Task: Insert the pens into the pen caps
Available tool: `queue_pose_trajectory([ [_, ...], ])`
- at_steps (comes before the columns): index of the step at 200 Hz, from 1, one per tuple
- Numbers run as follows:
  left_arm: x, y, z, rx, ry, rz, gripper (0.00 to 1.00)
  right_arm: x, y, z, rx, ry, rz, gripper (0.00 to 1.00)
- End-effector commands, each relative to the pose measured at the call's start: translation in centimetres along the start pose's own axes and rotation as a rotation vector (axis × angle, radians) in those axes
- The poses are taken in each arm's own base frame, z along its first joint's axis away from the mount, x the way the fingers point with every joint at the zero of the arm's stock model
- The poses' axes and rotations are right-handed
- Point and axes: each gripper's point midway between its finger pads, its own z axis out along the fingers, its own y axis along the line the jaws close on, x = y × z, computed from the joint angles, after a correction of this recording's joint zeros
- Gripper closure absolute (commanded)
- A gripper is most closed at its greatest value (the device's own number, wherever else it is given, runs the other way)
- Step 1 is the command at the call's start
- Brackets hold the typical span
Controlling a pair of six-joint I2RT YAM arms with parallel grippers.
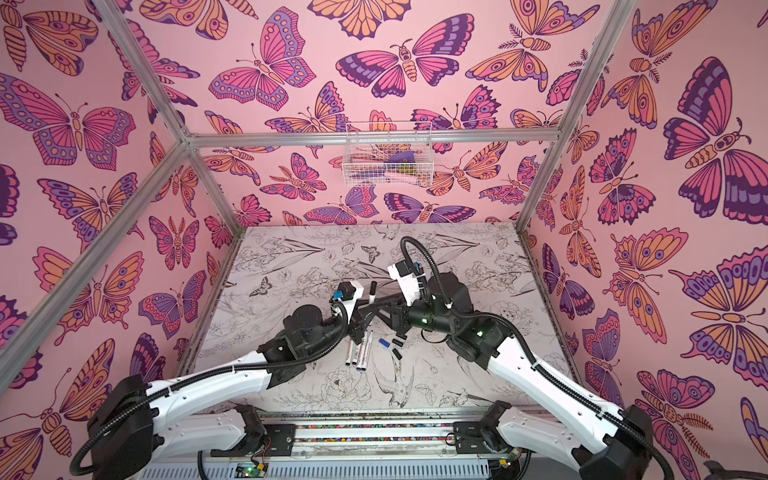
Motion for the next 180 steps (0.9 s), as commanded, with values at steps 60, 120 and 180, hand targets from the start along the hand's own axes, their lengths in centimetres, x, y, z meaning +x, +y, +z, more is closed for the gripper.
queue_pose_trajectory([
  [60,0.9,-1.1,-0.3,-0.001,-0.021,0.050,1.00,-2.5,-1.3,-3.3,0.181,-0.127,-0.052,0.49],
  [120,2.1,-2.0,-0.2,0.018,0.005,0.041,1.00,-4.0,0.2,-1.8,0.106,-0.102,-0.067,0.55],
  [180,2.0,-2.1,-0.3,0.024,0.003,0.047,1.00,-4.2,0.0,-0.2,0.089,-0.092,-0.049,0.62],
])
